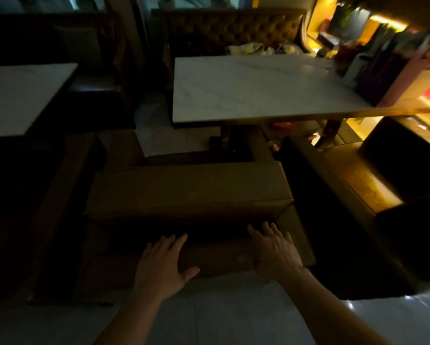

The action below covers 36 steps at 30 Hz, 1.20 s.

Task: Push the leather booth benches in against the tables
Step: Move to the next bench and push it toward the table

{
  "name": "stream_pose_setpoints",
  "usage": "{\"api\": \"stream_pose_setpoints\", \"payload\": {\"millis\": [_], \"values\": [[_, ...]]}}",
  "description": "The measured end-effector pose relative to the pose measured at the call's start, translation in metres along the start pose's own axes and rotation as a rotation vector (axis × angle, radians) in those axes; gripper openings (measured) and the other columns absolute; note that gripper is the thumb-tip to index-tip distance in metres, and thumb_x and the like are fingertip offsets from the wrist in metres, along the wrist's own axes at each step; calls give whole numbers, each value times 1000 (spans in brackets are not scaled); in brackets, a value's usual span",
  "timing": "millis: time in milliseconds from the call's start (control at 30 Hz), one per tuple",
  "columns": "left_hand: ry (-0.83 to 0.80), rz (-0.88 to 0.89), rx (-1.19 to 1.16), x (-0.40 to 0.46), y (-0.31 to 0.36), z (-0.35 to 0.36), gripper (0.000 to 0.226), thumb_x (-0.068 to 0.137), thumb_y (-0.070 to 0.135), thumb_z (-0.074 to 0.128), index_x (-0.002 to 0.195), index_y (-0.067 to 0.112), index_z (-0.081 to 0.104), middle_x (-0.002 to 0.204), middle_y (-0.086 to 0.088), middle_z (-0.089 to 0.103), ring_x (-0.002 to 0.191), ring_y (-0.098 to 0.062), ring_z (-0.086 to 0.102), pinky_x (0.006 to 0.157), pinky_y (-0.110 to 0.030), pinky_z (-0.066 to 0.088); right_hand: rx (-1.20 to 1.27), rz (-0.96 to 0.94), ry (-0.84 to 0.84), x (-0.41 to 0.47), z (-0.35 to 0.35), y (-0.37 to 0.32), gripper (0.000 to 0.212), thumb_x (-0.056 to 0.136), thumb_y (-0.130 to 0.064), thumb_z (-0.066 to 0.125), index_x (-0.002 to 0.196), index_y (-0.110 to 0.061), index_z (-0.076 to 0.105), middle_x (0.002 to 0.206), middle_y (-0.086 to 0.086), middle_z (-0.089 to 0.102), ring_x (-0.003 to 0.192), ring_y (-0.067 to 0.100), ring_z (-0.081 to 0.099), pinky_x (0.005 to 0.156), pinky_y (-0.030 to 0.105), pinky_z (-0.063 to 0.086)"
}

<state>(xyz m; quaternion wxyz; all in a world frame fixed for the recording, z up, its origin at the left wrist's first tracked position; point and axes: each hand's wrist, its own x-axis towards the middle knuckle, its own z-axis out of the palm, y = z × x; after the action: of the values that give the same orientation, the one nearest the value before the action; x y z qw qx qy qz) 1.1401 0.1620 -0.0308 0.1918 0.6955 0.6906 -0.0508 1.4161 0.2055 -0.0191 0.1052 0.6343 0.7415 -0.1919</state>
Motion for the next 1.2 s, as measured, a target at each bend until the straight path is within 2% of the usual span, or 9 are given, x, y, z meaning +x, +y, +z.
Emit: {"api": "stream_pose_setpoints", "payload": {"millis": [267,400,567,633,733,867,1000,1200], "values": [[45,140,-3,-49,43,-60,96,75,87,40,152,41,7,163,6,12,149,-19,7,122,-47,7,15,3,92,-88,-59,2,93,84,-66,55,157,-38,5,167,11,6,153,33,5,122,57,10],[73,184,7,-80,63,-78,97,74,87,42,152,41,7,163,5,13,149,-20,9,121,-49,9,-9,7,148,-135,-70,4,94,84,-52,64,156,-40,6,167,10,8,153,32,7,121,58,15],[90,233,7,-116,99,-85,98,73,86,47,152,42,8,163,5,15,149,-20,10,121,-49,10,6,44,217,-193,-76,23,97,79,-55,65,155,-42,6,166,9,11,153,32,9,122,58,15],[95,247,10,-125,119,-87,98,73,84,49,152,43,8,163,5,14,149,-20,10,120,-49,10,16,64,246,-214,-78,40,96,81,-61,62,155,-42,5,166,10,10,153,32,8,122,57,15],[96,299,29,-135,163,-86,97,73,84,49,151,44,8,163,6,14,149,-20,11,119,-48,10,34,125,279,-248,-81,82,97,82,-70,59,155,-42,3,167,10,8,153,32,8,122,56,14],[110,379,22,-138,244,-77,98,72,86,47,151,43,8,162,5,16,148,-20,15,119,-49,11,77,202,347,-287,-86,162,94,80,-83,46,155,-44,5,167,7,11,152,30,12,121,55,17],[109,455,29,-142,345,-58,99,72,86,47,151,42,8,162,4,17,148,-21,16,119,-50,13,91,279,372,-326,-89,257,92,78,-84,44,152,-47,3,166,8,13,151,31,15,120,55,20],[53,511,-14,-152,499,-32,99,73,84,50,152,39,11,162,3,18,147,-22,19,117,-49,23,108,365,394,-385,-96,399,95,78,-84,44,155,-41,10,165,8,17,152,28,13,120,55,21]]}}
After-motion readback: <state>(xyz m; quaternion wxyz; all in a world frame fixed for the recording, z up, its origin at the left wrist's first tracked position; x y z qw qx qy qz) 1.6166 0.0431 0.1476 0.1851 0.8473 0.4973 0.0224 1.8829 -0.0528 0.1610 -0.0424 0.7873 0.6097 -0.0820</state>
